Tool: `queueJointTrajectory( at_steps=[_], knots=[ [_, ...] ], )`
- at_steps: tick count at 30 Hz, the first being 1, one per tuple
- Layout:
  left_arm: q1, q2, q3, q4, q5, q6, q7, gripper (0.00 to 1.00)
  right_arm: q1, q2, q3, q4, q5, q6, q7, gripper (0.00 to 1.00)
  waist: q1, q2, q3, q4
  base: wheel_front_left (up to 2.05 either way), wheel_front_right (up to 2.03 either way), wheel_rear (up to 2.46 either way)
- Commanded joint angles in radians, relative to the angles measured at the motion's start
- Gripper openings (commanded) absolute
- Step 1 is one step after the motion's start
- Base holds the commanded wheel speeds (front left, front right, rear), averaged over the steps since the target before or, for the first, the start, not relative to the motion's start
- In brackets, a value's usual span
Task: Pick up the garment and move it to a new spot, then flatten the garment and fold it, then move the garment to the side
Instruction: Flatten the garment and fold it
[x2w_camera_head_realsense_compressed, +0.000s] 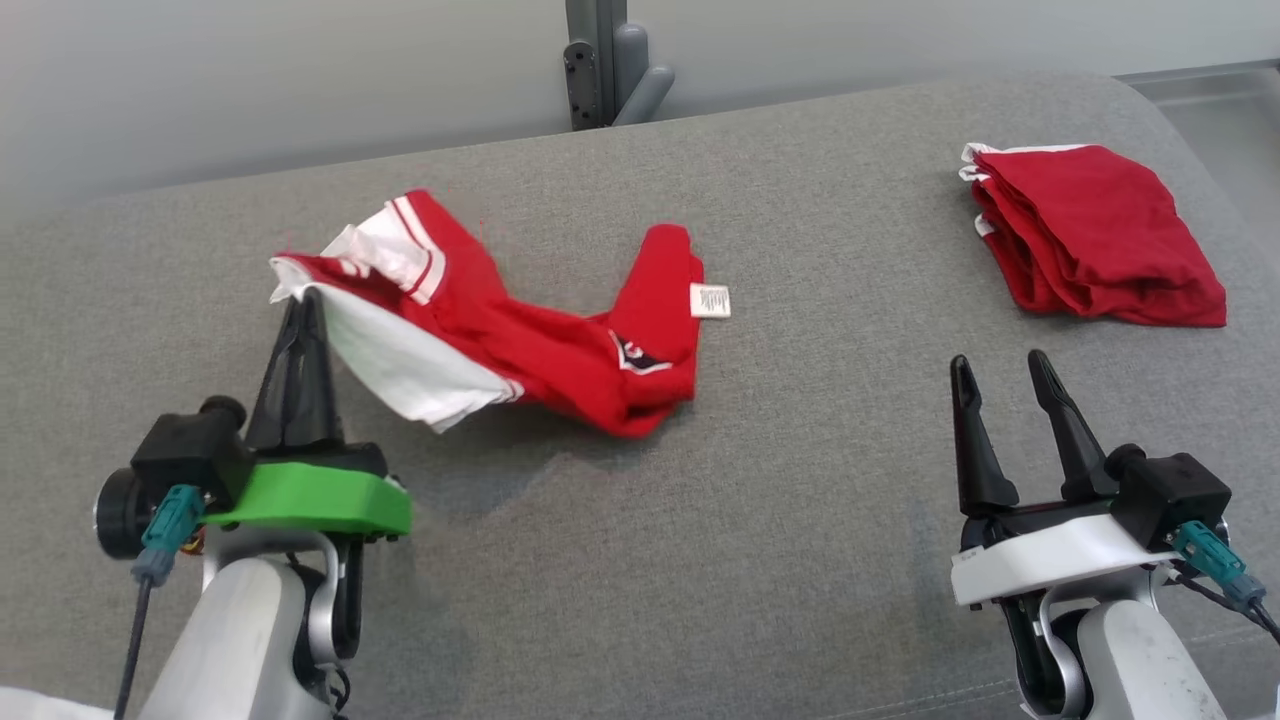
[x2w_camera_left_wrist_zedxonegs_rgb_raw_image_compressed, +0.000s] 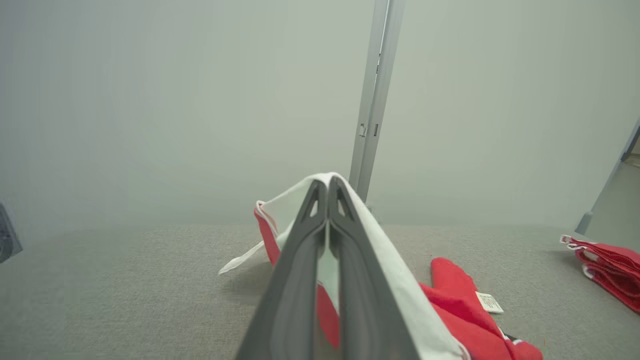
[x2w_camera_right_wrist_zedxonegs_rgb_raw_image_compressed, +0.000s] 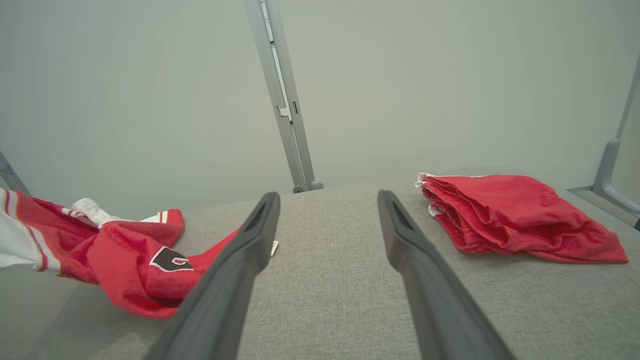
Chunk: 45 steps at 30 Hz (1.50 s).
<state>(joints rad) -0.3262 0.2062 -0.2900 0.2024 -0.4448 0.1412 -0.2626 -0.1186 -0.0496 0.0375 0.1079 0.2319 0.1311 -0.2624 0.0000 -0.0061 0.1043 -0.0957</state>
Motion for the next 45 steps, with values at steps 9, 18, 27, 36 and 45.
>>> queueJointTrajectory(
  at_steps=[9, 18, 27, 36, 45],
  knots=[
    [0.133, 0.064, 0.065, -0.067, -0.026, 0.061, 0.03, 0.0, 0.008, -0.002, 0.009, 0.005, 0.003, -0.001, -0.003, 1.0, 0.0, 0.0061, 0.007, 0.017, 0.0, 0.0, 0.0],
    [0.204, 0.073, 0.094, 0.07, -0.036, 0.08, 0.017, 0.0, -0.013, -0.001, 0.065, 0.029, -0.006, -0.001, -0.003, 1.0, 0.0, 0.0061, 0.027, 0.021, 0.0, 0.0, 0.0],
    [0.224, 0.033, 0.077, 0.179, -0.051, 0.055, 0.005, 1.0, -0.037, -0.002, 0.19, 0.096, -0.011, -0.001, -0.003, 1.0, 0.0, 0.0061, 0.033, 0.078, 0.0, 0.0, 0.0],
    [0.205, -0.013, 0.078, 0.144, -0.003, 0.035, -0.003, 1.0, -0.088, -0.003, 0.444, 0.236, -0.013, -0.001, -0.003, 1.0, 0.0, 0.0061, 0.03, 0.161, 0.0, 0.0, 0.0],
    [0.229, -0.067, 0.065, 0.074, 0.055, 0.009, -0.002, 1.0, -0.229, -0.006, 0.545, 0.471, -0.109, -0.001, -0.003, 1.0, 0.0, 0.0061, 0.047, 0.254, 0.0, 0.0, 0.0]
  ],
)
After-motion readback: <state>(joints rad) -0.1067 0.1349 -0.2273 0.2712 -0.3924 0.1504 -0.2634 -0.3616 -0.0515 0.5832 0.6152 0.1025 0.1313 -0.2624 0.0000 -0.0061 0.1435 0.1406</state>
